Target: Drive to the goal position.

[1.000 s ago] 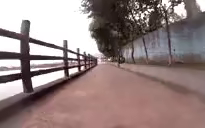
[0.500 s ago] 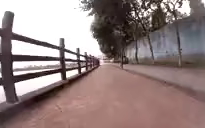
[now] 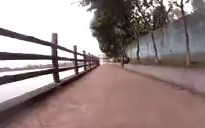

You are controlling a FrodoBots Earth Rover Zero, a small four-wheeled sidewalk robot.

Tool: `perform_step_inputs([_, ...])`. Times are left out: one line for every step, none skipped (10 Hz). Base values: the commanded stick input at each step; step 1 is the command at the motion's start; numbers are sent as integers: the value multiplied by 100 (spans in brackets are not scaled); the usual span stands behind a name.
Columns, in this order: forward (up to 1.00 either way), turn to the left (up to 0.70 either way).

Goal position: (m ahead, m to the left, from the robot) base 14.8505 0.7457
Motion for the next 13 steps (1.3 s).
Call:
perform_step_inputs([100, 0])
perform_step_inputs([100, 0])
perform_step_inputs([100, 0])
perform_step_inputs([100, 0])
perform_step_inputs([100, 0])
perform_step_inputs([100, 0])
perform_step_inputs([100, 0])
perform_step_inputs([100, 0])
perform_step_inputs([100, 0])
perform_step_inputs([100, 0])
perform_step_inputs([100, 0])
perform_step_inputs([100, 0])
perform_step_inputs([100, 0])
